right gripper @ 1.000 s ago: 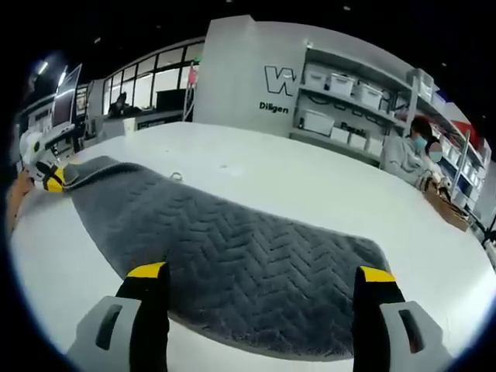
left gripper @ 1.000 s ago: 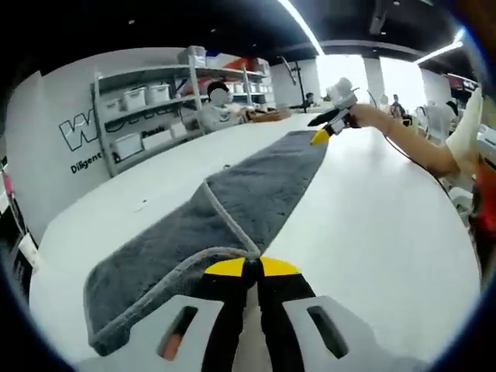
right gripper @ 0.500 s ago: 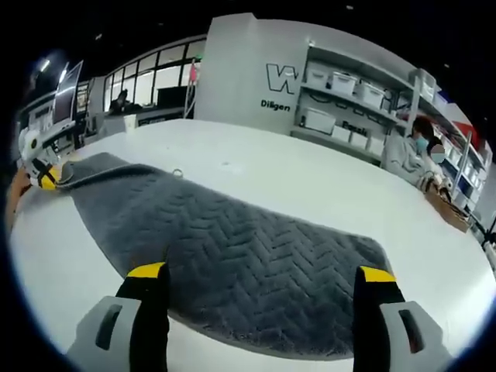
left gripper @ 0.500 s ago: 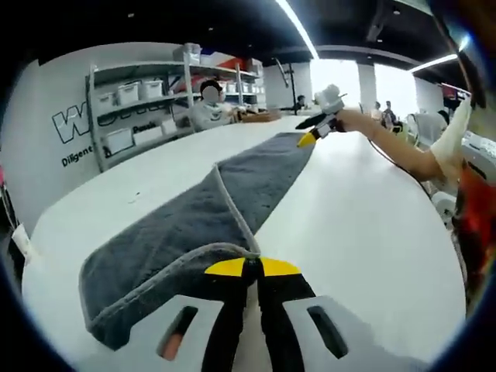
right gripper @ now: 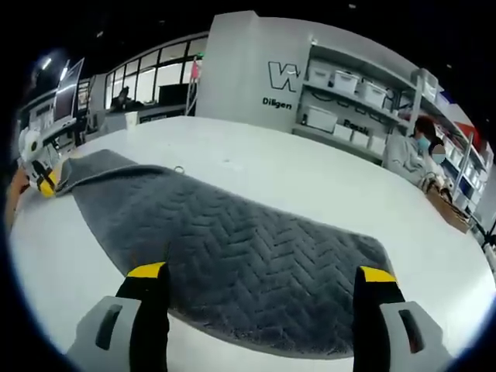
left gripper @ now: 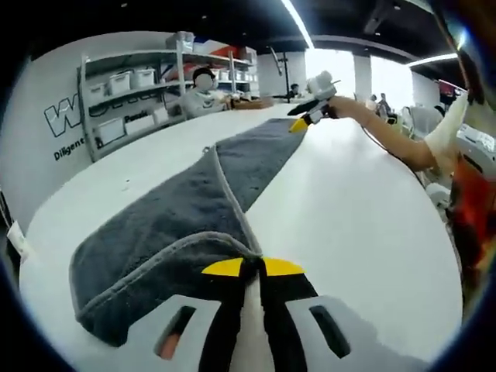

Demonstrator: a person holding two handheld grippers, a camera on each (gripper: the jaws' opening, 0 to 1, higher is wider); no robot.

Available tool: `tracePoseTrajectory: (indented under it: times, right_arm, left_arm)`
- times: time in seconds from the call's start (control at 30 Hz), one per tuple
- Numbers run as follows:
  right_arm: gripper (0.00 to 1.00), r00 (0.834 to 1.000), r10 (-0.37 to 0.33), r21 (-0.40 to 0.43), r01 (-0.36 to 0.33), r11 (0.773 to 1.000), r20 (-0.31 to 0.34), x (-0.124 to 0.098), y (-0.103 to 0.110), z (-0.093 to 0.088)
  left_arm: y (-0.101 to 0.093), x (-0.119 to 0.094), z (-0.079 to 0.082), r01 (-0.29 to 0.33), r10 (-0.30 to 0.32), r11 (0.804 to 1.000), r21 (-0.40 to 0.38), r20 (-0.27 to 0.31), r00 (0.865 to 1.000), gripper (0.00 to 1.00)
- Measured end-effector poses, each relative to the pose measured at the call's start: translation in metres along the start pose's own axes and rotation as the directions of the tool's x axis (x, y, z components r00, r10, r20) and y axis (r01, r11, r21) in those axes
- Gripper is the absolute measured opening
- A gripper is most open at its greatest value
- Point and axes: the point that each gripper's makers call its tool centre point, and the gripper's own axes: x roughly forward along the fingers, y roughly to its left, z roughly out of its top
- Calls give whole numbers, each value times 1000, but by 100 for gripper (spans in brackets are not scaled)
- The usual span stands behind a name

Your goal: Open the folded towel by lifting each exposed corner and separating the folded layers until the towel lies flat within the target outline without major curled edges

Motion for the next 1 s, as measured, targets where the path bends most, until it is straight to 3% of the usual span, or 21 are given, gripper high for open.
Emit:
tracePoseTrajectory:
  times: [0.13, 0.23, 0.4, 0.43, 0.5, 0.7, 1.0]
  right_arm:
    - [99, 1000, 0, 0, 0, 1000, -1, 0, 0, 0]
    - [99, 1000, 1, -2, -1, 1000, -2, 0, 0, 0]
    - [99, 1000, 2, -4, -2, 1000, -3, 0, 1, 0]
    - [99, 1000, 2, -5, -2, 1000, -4, 0, 1, 0]
    - [99, 1000, 2, -6, -2, 1000, -5, 0, 1, -1]
    - [99, 1000, 4, -9, -4, 1000, -8, -1, 2, -2]
    - [99, 1000, 11, -17, -11, 1000, -11, 1, 4, -1]
  left_arm:
    - [8, -2, 12, -43, 43, 999, 6, 58, 997, 25]
    - [12, -7, 24, -60, 60, 998, -1, 117, 991, 31]
    - [29, -13, 43, -140, 146, 989, -46, 214, 966, 52]
    - [36, -13, 44, -178, 187, 982, -62, 218, 958, 57]
    - [45, -11, 38, -237, 241, 970, -49, 176, 954, 69]
    - [48, 1, 31, -263, 269, 963, -59, 125, 955, 94]
    - [49, 4, 31, -264, 275, 960, -96, 123, 954, 100]
